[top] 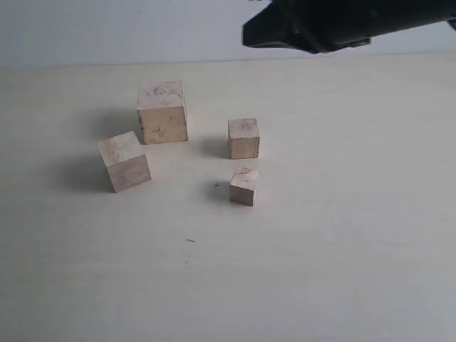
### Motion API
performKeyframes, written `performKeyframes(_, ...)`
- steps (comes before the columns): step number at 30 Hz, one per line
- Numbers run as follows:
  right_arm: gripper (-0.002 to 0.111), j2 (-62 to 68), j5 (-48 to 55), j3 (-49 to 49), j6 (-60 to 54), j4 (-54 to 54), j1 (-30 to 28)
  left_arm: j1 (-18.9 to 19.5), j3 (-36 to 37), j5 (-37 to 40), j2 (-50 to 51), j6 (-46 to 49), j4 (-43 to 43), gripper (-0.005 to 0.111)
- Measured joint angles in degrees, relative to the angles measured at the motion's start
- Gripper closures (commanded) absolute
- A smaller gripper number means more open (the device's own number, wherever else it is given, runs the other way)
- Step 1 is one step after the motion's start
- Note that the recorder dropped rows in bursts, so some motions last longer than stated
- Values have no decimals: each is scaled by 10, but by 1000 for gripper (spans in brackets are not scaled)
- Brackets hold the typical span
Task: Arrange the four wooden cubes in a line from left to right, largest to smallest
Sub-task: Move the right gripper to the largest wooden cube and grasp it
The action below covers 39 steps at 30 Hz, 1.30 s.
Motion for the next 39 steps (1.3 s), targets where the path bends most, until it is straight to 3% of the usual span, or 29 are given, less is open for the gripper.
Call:
performKeyframes(6,103,83,-64,-64,138,-157,96,0,0,0,0,0,0,107)
performKeyframes(12,101,185,-74,-155,353,-391,164,0,0,0,0,0,0,107)
performKeyframes(20,96,306,24,-325,634,-697,232,0,0,0,0,0,1,107)
performKeyframes(24,76,363,96,-409,694,-777,238,0,0,0,0,0,1,107)
performKeyframes(31,2,435,121,-496,705,-810,238,0,0,0,0,0,1,107)
performKeyframes(39,3,492,114,-551,737,-839,238,0,0,0,0,0,1,107)
